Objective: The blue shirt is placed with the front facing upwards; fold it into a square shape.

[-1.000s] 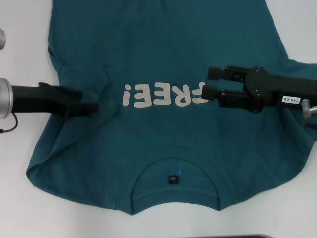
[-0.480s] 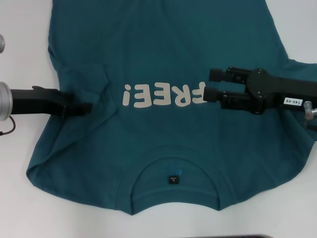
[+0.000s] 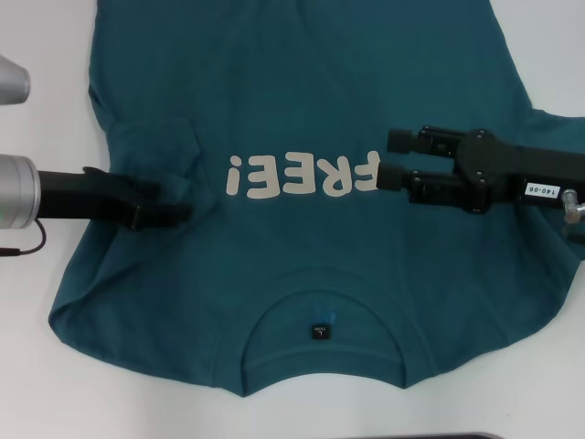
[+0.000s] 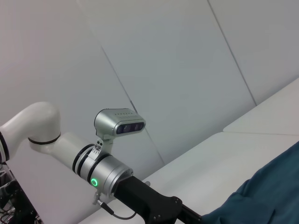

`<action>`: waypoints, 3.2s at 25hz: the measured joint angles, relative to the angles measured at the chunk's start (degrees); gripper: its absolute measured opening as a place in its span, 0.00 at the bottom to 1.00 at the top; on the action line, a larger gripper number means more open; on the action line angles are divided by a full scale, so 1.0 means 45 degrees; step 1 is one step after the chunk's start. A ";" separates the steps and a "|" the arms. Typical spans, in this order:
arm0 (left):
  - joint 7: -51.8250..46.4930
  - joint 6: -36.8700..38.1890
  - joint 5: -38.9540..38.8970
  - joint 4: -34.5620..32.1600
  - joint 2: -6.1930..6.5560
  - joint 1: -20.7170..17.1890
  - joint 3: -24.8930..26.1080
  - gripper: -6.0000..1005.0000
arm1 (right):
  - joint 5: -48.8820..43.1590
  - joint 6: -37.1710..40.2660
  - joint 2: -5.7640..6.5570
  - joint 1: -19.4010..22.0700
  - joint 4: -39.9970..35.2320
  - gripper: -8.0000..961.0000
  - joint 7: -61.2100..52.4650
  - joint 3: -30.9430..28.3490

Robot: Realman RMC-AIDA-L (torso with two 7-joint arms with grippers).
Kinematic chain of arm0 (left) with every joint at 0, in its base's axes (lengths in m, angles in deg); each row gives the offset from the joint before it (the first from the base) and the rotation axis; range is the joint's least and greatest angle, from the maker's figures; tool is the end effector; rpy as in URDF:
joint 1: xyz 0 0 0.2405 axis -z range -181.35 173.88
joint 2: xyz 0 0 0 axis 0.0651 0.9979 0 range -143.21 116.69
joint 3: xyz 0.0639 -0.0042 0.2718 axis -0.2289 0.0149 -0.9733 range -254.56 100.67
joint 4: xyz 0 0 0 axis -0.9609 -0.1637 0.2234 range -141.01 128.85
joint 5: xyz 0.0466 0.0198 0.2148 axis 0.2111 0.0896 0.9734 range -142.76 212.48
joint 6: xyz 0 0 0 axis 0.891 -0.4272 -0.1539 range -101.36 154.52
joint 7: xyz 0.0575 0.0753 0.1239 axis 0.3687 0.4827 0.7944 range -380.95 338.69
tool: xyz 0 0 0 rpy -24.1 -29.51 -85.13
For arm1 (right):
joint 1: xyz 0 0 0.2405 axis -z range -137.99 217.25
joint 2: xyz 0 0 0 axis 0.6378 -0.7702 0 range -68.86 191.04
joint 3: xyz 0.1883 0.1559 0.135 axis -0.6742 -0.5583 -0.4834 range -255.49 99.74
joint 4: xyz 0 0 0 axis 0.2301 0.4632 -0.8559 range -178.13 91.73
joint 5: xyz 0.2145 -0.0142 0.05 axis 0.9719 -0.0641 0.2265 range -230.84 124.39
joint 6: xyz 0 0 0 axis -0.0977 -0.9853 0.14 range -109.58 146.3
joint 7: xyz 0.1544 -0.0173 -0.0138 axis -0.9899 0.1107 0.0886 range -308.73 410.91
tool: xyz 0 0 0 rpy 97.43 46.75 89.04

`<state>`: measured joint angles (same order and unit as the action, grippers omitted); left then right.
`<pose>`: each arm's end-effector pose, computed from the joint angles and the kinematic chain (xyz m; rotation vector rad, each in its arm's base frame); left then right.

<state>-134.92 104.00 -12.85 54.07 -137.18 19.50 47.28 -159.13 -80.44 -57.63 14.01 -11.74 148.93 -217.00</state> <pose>-0.2982 0.3498 -0.0336 -2.5872 -1.0569 -0.1117 0.2835 0.3087 -0.0258 -2.7162 0.8488 1.0457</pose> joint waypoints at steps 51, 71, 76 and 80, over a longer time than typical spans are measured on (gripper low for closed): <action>-0.0074 -0.1294 0.0590 -0.0263 -0.0019 0.0346 0.0125 0.64 | 0.0021 0.0036 -0.0001 -0.0010 0.0056 0.79 -0.0079 0.0000; -0.0030 0.0628 0.0254 -0.0105 -0.0041 0.0477 -0.0650 0.65 | 0.0020 -0.0015 0.0019 0.0042 0.0001 0.79 0.0010 0.0000; 0.0119 0.1662 -0.0408 -0.0058 -0.0030 0.0483 -0.0628 0.65 | 0.0020 -0.0020 0.0019 0.0080 0.0016 0.79 0.0015 0.0000; 0.0353 0.2260 -0.1178 0.0300 0.0009 0.0366 -0.0488 0.65 | 0.0019 -0.0003 0.0019 0.0087 0.0078 0.79 -0.0039 -0.0066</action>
<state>-133.33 114.18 -18.16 55.42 -137.14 21.15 45.09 -159.05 -80.45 -57.54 14.40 -11.39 148.75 -217.30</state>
